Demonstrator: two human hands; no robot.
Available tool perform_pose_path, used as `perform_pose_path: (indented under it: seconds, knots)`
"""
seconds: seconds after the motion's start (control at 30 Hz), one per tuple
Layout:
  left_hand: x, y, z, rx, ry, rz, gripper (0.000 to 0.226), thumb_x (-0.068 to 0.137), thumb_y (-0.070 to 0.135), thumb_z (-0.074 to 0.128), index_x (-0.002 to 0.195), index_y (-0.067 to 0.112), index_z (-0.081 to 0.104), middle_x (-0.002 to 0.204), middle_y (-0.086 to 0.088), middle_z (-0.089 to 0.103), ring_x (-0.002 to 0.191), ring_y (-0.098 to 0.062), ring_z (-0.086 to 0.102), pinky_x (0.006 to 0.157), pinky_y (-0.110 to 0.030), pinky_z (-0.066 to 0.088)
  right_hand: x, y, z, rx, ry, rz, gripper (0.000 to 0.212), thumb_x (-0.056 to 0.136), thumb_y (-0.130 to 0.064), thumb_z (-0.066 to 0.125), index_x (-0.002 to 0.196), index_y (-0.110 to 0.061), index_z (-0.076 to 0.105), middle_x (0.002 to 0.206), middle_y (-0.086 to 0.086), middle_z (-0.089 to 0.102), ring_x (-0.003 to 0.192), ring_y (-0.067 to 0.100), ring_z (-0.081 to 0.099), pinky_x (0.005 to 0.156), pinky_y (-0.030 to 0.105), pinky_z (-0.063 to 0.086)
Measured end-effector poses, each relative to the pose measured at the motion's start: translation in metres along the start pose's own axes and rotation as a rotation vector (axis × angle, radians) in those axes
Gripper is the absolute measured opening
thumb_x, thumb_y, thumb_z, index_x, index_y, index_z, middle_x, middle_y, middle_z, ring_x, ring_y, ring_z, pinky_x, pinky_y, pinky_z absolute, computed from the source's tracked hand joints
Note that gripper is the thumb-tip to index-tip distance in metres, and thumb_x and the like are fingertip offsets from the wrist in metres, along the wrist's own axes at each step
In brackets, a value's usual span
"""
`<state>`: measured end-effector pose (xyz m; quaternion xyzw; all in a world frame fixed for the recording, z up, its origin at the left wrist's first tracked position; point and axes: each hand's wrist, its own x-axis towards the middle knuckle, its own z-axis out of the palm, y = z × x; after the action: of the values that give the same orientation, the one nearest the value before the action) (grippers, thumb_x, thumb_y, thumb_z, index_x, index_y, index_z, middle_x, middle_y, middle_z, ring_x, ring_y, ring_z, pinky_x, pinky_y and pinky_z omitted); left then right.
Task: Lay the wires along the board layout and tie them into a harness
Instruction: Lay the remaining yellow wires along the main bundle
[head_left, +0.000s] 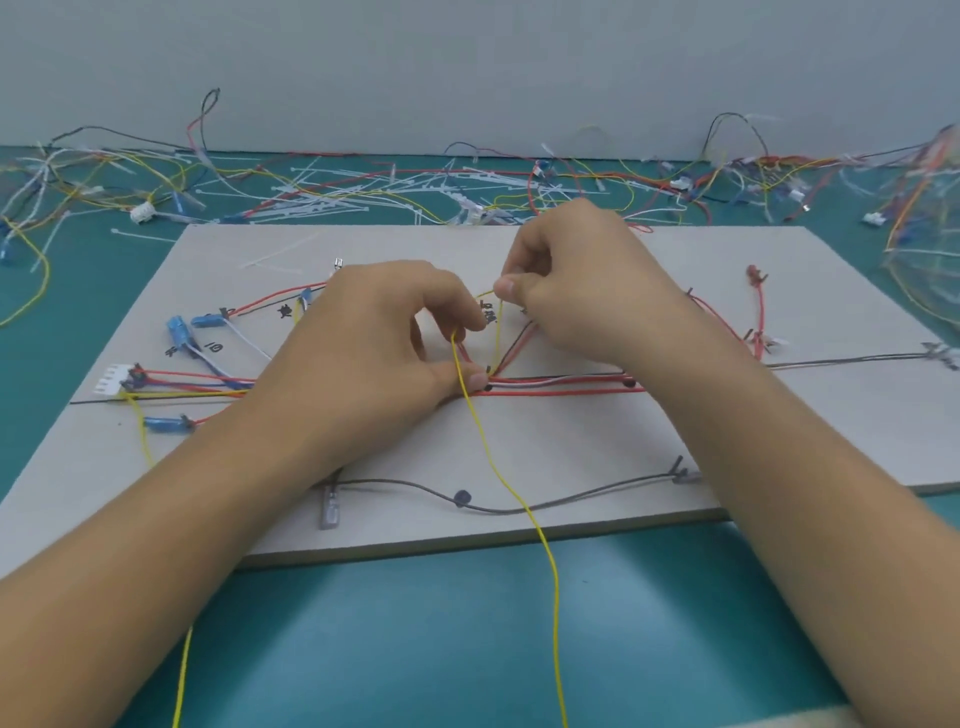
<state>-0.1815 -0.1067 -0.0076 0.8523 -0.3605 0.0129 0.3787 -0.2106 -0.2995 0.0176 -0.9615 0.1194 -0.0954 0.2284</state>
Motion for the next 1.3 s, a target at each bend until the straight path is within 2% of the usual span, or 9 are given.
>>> perform_pose_path:
  seconds: [0.1, 0.3, 0.57, 0.67, 0.97, 1.07, 1.17, 1.3]
  knots:
    - [0.000, 0.000, -0.001, 0.014, 0.013, -0.013, 0.029, 0.067, 0.031, 0.093, 0.091, 0.033, 0.078, 0.082, 0.019, 0.069, 0.064, -0.003, 0.058, 0.059, -0.009, 0.038, 0.005, -0.001, 0.002, -0.036, -0.045, 0.015, 0.012, 0.090, -0.037, 0.072, 0.085, -0.027, 0.070, 0.081, -0.010, 0.065, 0.088, 0.023, 0.064, 0.084, 0.042, 0.056]
    - [0.000, -0.002, 0.000, 0.058, 0.058, -0.048, 0.038, 0.063, 0.041, 0.094, 0.097, 0.032, 0.080, 0.079, 0.021, 0.067, 0.066, 0.014, 0.054, 0.061, -0.005, 0.034, 0.011, 0.000, 0.007, -0.044, -0.059, 0.014, 0.014, 0.087, -0.042, 0.074, 0.083, -0.029, 0.070, 0.084, -0.010, 0.064, 0.089, 0.023, 0.064, 0.084, 0.043, 0.056]
    - [0.003, -0.003, -0.001, 0.101, 0.055, -0.131, 0.058, 0.057, 0.055, 0.092, 0.109, 0.033, 0.077, 0.096, 0.017, 0.071, 0.073, 0.003, 0.051, 0.071, -0.029, 0.043, 0.012, 0.004, 0.012, 0.011, -0.043, 0.037, 0.011, 0.088, -0.039, 0.074, 0.080, -0.032, 0.072, 0.081, -0.012, 0.063, 0.089, 0.022, 0.063, 0.085, 0.042, 0.057]
    - [0.004, -0.004, -0.001, 0.124, 0.042, -0.161, 0.063, 0.057, 0.058, 0.091, 0.112, 0.033, 0.077, 0.100, 0.016, 0.070, 0.075, 0.001, 0.051, 0.072, -0.029, 0.045, 0.012, 0.004, 0.016, 0.001, -0.017, 0.028, 0.010, 0.089, -0.037, 0.072, 0.082, -0.030, 0.074, 0.083, -0.011, 0.064, 0.088, 0.023, 0.063, 0.084, 0.043, 0.057]
    - [0.005, -0.005, -0.001, 0.152, 0.026, -0.182, 0.069, 0.059, 0.059, 0.090, 0.120, 0.031, 0.074, 0.107, 0.016, 0.069, 0.083, -0.008, 0.051, 0.074, -0.026, 0.038, 0.012, 0.009, 0.014, 0.013, 0.015, 0.030, 0.018, 0.084, -0.045, 0.077, 0.080, -0.028, 0.074, 0.083, -0.005, 0.069, 0.087, 0.022, 0.065, 0.079, 0.039, 0.057]
    - [0.006, -0.005, -0.001, 0.161, 0.027, -0.167, 0.071, 0.060, 0.058, 0.090, 0.123, 0.030, 0.073, 0.109, 0.017, 0.067, 0.079, -0.002, 0.049, 0.074, -0.025, 0.037, 0.013, 0.011, 0.009, 0.038, -0.002, 0.000, 0.018, 0.085, -0.041, 0.078, 0.078, -0.025, 0.073, 0.075, -0.010, 0.069, 0.078, 0.014, 0.065, 0.069, 0.030, 0.052]
    - [0.005, -0.004, -0.002, 0.188, 0.017, -0.147, 0.072, 0.062, 0.058, 0.090, 0.126, 0.029, 0.072, 0.111, 0.018, 0.065, 0.077, 0.000, 0.049, 0.070, -0.022, 0.037, 0.013, 0.015, 0.003, 0.035, -0.032, -0.034, 0.016, 0.089, -0.035, 0.076, 0.075, -0.027, 0.072, 0.072, -0.012, 0.068, 0.069, 0.002, 0.060, 0.056, 0.020, 0.039]
    - [0.004, -0.002, -0.002, 0.208, 0.025, -0.170, 0.076, 0.059, 0.063, 0.089, 0.126, 0.030, 0.072, 0.111, 0.019, 0.064, 0.088, -0.010, 0.052, 0.078, -0.031, 0.044, 0.014, 0.016, 0.002, 0.038, -0.033, -0.022, 0.011, 0.093, -0.024, 0.071, 0.084, -0.026, 0.077, 0.079, -0.008, 0.074, 0.075, 0.002, 0.063, 0.061, 0.015, 0.042]
